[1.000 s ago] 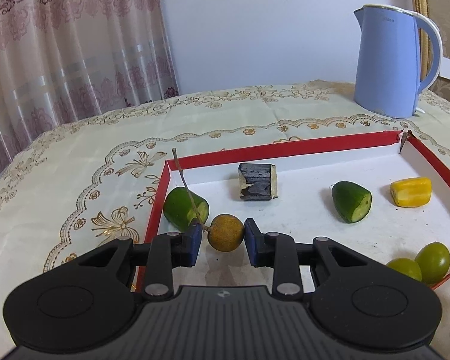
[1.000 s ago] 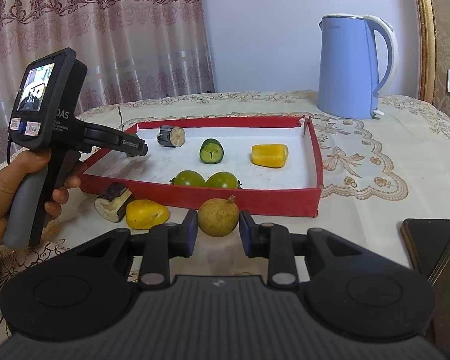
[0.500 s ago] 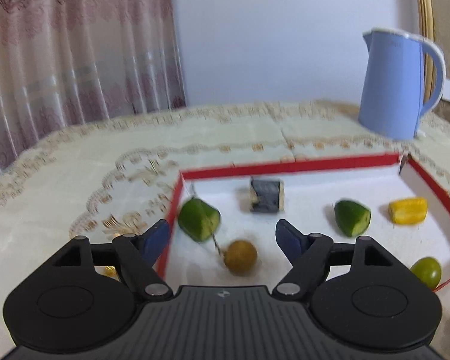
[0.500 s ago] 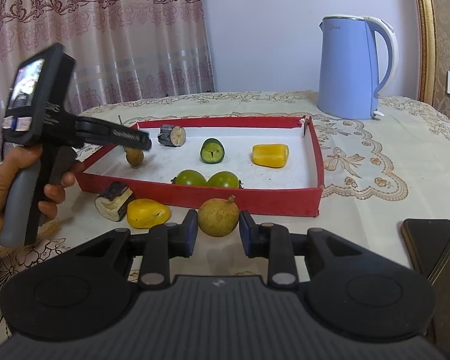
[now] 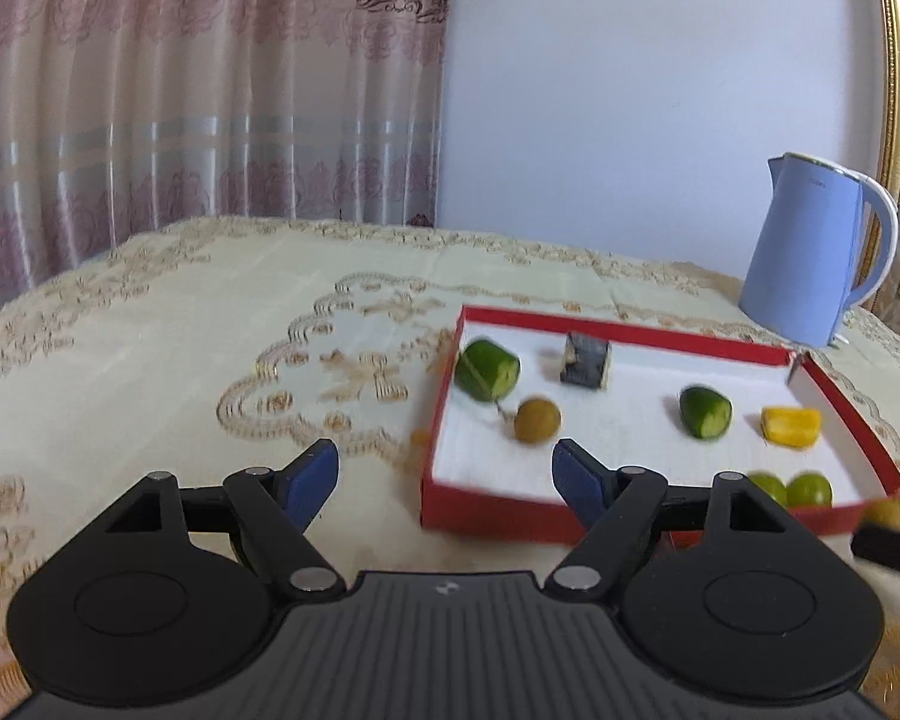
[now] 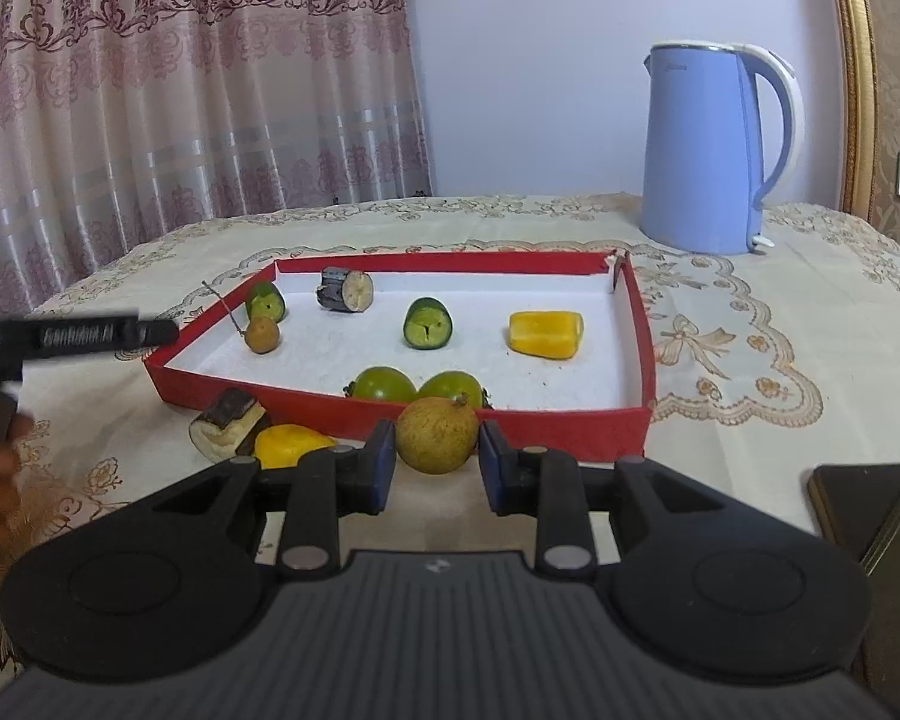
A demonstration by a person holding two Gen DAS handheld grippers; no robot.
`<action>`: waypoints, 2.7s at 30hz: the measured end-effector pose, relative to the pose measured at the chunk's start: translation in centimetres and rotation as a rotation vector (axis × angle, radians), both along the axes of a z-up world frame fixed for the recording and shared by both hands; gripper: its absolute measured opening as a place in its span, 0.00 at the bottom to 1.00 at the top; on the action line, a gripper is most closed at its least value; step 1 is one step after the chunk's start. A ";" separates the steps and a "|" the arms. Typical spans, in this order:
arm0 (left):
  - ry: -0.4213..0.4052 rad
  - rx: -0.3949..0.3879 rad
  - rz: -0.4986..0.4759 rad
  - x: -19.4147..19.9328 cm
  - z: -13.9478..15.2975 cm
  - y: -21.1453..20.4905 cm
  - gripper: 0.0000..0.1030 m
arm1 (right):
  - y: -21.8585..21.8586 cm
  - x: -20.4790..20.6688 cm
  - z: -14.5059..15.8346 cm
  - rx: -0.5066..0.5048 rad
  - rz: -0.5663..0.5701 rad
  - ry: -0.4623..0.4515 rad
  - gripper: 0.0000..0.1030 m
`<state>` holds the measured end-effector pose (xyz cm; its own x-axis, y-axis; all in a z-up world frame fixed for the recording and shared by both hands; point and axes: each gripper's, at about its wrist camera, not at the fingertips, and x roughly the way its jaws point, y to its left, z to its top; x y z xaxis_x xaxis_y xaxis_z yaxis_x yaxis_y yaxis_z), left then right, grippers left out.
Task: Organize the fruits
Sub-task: 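Carry the brown pear into the tray and open the right gripper, then move the right gripper to the yellow mango beside the tray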
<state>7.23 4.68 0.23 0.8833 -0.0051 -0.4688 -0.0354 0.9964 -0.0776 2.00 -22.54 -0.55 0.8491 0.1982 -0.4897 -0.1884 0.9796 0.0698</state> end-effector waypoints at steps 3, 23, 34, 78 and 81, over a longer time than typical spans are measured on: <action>-0.014 0.016 0.010 -0.7 -0.4 -0.1 0.76 | 0.0 0.5 0.4 0.009 0.000 -0.008 0.27; 0.047 -0.049 0.056 -0.2 -2.3 2.0 0.77 | -1.4 10.3 1.7 0.101 -0.070 0.014 0.27; 0.049 -0.025 0.070 -0.3 -2.2 1.7 0.82 | -0.9 12.2 0.1 0.042 -0.102 0.052 0.37; 0.002 0.085 -0.264 -2.6 -1.8 -4.5 0.85 | -0.7 0.9 -2.2 -0.045 0.110 0.092 0.38; 0.001 0.147 -0.263 -2.3 -1.8 -6.1 0.85 | -1.0 1.0 -2.4 -0.028 0.112 0.099 0.38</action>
<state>4.94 -1.41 -1.53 0.8602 -0.1661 -0.4822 0.2256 0.9719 0.0676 2.96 -23.53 -2.99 0.7698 0.2744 -0.5762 -0.2903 0.9546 0.0668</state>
